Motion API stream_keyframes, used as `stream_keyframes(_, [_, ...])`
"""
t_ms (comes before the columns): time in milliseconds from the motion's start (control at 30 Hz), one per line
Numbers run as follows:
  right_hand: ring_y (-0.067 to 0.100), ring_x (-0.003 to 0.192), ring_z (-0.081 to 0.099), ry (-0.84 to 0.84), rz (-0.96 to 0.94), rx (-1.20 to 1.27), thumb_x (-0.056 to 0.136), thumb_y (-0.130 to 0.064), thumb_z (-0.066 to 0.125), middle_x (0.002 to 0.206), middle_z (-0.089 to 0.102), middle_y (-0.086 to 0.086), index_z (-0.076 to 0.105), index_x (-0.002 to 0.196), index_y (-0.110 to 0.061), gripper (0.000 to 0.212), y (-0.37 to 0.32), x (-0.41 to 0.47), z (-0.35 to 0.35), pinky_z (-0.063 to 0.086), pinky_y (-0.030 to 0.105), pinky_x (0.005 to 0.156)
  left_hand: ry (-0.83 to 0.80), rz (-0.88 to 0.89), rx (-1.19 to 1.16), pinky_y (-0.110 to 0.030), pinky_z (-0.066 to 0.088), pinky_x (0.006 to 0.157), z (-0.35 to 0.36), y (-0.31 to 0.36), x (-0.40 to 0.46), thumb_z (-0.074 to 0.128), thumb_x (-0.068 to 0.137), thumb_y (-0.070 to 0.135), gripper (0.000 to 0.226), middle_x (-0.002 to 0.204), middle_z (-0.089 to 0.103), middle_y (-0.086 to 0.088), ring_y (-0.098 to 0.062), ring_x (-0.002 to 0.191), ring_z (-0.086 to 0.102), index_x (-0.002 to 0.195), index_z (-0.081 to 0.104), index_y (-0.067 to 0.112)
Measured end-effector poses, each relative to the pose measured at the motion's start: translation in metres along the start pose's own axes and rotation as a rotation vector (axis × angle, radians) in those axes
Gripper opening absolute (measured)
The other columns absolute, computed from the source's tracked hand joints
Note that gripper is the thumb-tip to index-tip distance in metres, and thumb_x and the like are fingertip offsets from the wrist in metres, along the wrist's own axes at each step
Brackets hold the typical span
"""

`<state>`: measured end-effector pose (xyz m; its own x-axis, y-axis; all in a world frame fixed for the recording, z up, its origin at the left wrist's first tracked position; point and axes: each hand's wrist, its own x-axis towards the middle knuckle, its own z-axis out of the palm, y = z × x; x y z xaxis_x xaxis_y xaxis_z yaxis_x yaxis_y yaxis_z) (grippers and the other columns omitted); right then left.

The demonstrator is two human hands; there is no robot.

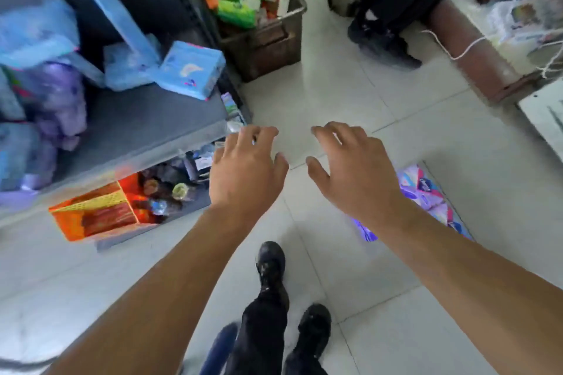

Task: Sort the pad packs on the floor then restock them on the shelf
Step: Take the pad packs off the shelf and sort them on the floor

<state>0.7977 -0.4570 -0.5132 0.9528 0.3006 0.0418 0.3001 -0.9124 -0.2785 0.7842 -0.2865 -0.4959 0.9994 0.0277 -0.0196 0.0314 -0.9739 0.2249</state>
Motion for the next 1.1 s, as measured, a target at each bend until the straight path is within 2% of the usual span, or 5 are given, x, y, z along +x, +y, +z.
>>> stream_keyframes(167, [0.035, 0.094, 0.061, -0.023, -0.197, 0.018, 0.086, -0.039, 0.05, 0.113, 0.063, 0.008, 0.058, 0.121, -0.013, 0.045, -0.093, 0.04, 0.011, 0.048, 0.04, 0.066, 0.081, -0.257, -0.021, -0.044, 0.043, 0.091, -0.04, -0.094, -0.023, 0.055, 0.089, 0.033, 0.038, 0.127, 0.055, -0.002, -0.03, 0.115, 0.05, 0.126, 0.056, 0.024])
stream_keyframes(400, [0.034, 0.113, 0.052, -0.082, -0.227, 0.087, 0.09, -0.039, 0.059, 0.128, 0.056, 0.009, 0.049, 0.135, -0.015, 0.052, -0.187, 0.104, 0.04, 0.045, 0.044, 0.081, 0.128, -0.463, -0.07, -0.045, 0.045, 0.094, -0.065, -0.204, -0.034, 0.05, 0.093, 0.036, 0.039, 0.131, 0.053, -0.001, -0.026, 0.119, 0.048, 0.13, 0.051, 0.025])
stream_keyframes(733, [0.034, 0.126, 0.037, -0.17, 0.021, -0.005, 0.081, -0.047, 0.07, 0.145, 0.031, 0.011, 0.034, 0.143, -0.02, 0.077, -0.175, 0.212, 0.089, 0.046, 0.045, 0.09, -0.017, -0.313, -0.204, -0.041, 0.039, 0.096, -0.033, -0.236, 0.06, 0.048, 0.094, 0.038, 0.044, 0.137, 0.046, 0.001, -0.022, 0.125, 0.042, 0.137, 0.046, 0.026])
stream_keyframes(933, [0.038, 0.146, 0.005, -0.245, 0.042, -0.078, 0.066, -0.067, 0.073, 0.16, -0.007, 0.016, 0.008, 0.154, -0.029, 0.116, -0.153, 0.265, 0.118, 0.03, 0.05, 0.11, -0.055, -0.212, -0.209, -0.04, 0.039, 0.095, -0.016, -0.237, 0.118, 0.048, 0.093, 0.035, 0.042, 0.135, 0.046, 0.002, -0.022, 0.123, 0.041, 0.134, 0.046, 0.025])
stream_keyframes(1100, [0.037, 0.139, 0.022, -0.262, -0.046, -0.063, 0.063, -0.063, 0.072, 0.149, 0.024, 0.016, 0.02, 0.15, -0.027, 0.108, -0.143, 0.275, 0.126, 0.03, 0.048, 0.111, -0.071, -0.177, -0.25, -0.042, 0.045, 0.092, -0.005, -0.24, 0.138, 0.051, 0.092, 0.035, 0.042, 0.136, 0.045, 0.004, -0.02, 0.123, 0.04, 0.133, 0.047, 0.026])
